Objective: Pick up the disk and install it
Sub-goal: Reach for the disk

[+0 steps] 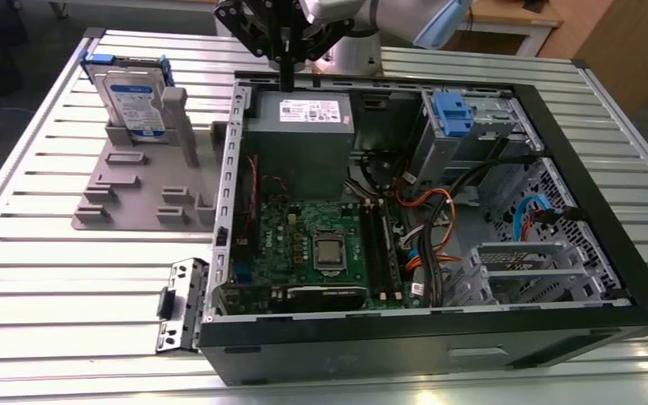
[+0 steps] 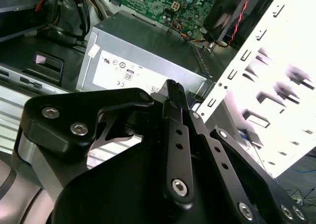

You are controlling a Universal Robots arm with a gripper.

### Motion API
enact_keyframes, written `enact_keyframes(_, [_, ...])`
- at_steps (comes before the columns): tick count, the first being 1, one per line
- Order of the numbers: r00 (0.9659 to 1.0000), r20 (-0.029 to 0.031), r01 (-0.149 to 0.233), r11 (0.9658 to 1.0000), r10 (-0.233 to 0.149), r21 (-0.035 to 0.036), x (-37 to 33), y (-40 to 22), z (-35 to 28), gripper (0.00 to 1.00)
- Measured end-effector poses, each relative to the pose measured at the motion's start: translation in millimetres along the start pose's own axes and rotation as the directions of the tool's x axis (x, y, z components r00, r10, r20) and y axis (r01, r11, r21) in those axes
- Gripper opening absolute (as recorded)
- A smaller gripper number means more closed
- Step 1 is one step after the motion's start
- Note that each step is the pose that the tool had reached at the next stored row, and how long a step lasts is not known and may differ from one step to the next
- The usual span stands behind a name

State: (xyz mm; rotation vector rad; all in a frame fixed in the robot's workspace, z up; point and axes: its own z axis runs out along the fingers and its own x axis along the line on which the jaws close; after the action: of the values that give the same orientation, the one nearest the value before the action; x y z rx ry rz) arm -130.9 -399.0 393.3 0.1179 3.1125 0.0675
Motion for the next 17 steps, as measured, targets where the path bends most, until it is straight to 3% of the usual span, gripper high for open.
enact_keyframes(17, [1.0000, 0.0000, 0.000, 1.0000, 0.000, -0.0001, 14.9, -1.1, -0.4, 0.10])
